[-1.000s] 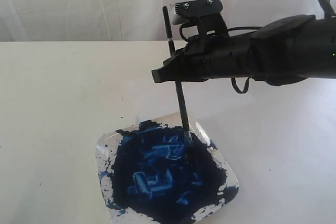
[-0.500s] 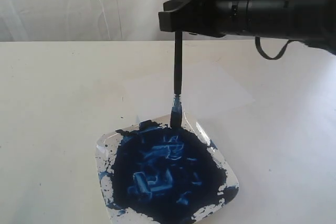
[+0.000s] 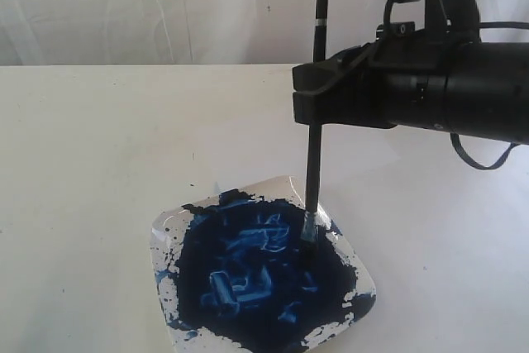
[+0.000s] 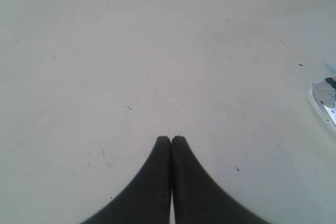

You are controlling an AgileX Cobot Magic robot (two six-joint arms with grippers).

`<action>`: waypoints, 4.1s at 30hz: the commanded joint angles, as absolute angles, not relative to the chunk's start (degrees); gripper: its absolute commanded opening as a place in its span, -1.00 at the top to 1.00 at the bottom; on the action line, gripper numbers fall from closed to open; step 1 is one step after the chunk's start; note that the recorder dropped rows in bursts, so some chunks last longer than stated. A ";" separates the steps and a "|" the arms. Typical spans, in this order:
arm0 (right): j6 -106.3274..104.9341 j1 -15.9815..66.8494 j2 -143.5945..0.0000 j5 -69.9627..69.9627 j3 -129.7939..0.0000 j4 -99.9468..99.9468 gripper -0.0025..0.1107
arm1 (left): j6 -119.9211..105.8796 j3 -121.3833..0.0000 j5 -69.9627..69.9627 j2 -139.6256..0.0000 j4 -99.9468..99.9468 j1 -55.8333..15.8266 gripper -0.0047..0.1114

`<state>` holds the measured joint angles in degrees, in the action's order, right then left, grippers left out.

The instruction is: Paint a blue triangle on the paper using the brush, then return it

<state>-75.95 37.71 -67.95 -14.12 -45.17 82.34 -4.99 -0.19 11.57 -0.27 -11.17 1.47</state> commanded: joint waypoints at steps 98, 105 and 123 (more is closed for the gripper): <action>-76.23 37.79 -67.46 -11.23 -44.53 82.50 0.96 | 25.95 -25.70 -31.35 -63.57 26.75 1.60 0.92; -88.10 37.79 -67.58 -6.22 -44.53 82.50 0.96 | 38.40 -25.70 -23.28 -63.57 28.36 1.60 0.92; -97.91 37.79 -67.45 -16.06 -47.35 82.63 0.96 | 104.05 -29.70 -51.46 -63.74 99.24 -6.02 0.92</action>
<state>-95.79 37.71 -67.86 -17.31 -46.42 82.34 99.39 -26.49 -47.71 -63.75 94.80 -5.88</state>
